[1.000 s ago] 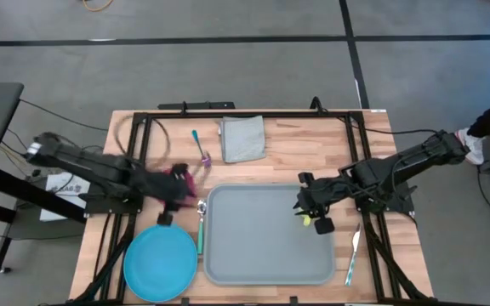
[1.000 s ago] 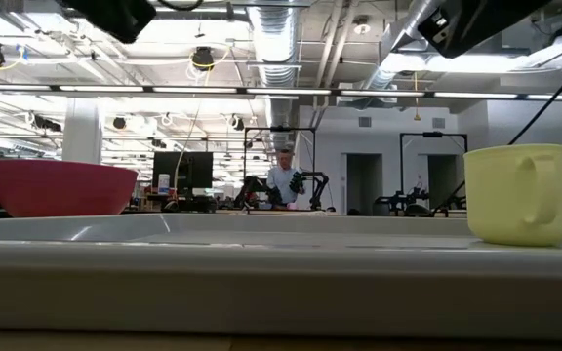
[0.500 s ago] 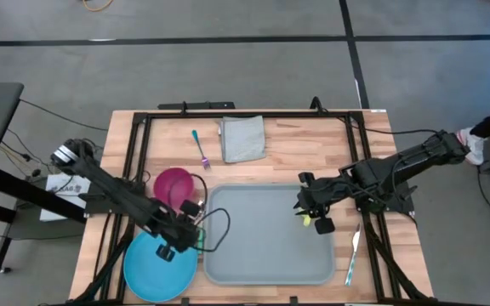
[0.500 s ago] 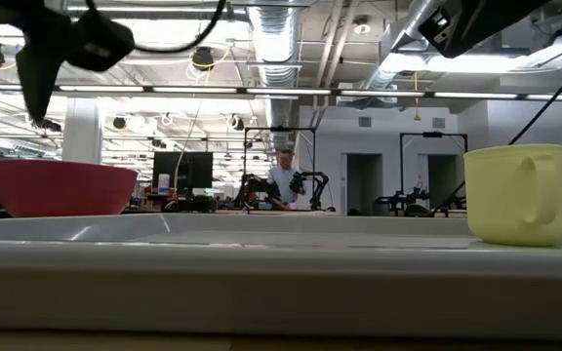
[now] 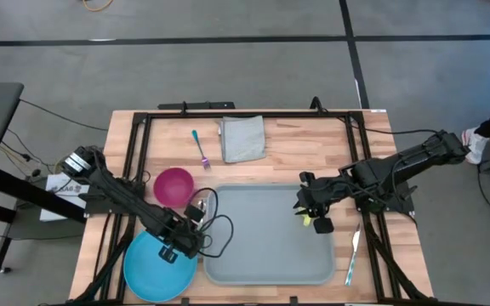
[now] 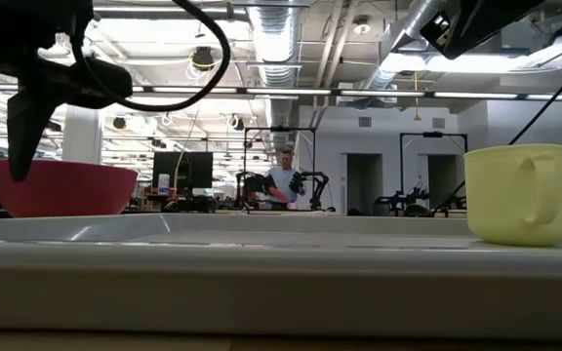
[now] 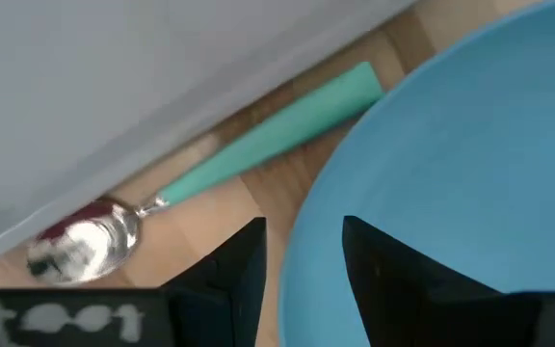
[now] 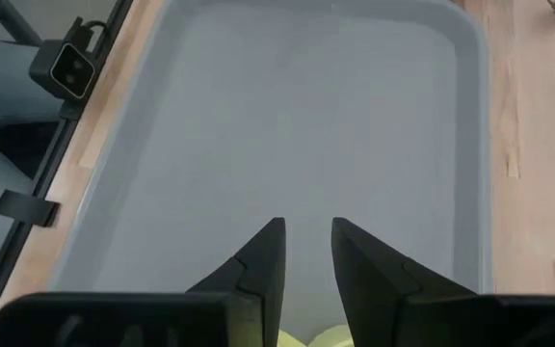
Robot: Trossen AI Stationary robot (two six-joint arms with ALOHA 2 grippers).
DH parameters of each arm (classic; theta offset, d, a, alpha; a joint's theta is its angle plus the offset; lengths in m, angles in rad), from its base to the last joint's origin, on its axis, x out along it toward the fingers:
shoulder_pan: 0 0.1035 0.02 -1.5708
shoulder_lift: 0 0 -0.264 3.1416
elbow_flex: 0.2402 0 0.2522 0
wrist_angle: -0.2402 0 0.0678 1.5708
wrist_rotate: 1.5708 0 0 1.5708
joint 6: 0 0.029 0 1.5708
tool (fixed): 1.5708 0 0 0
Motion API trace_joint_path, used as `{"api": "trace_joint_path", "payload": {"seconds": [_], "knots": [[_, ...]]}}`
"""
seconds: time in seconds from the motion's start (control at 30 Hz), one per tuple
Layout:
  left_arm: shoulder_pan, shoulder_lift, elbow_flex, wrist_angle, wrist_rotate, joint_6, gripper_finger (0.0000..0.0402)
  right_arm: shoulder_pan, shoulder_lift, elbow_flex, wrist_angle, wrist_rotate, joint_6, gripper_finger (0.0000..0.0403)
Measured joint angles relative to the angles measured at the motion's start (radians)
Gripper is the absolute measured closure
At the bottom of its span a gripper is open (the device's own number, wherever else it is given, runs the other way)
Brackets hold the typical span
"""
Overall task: Set up tray
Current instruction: Put the blue plate on the gray tray
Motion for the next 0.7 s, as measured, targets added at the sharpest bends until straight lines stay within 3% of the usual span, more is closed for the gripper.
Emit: {"api": "trace_joint_path", "payload": {"seconds": [0.43, 0.57, 0.7], "knots": [[0.009, 0.016, -0.001, 0.017, -0.021, -0.019, 0.0274, 0.0, 0.0, 0.0, -0.004, 0.0, 0.008, 0.0321], [0.009, 0.016, -0.058, 0.118, -0.009, -0.03, 0.0274, 0.0, 0.0, 0.0, -0.004, 0.0, 0.008, 0.0321], [0.003, 0.016, -0.066, 0.112, -0.027, -0.029, 0.0274, 0.0, 0.0, 0.0, -0.008, 0.0, 0.007, 0.0321]]}}
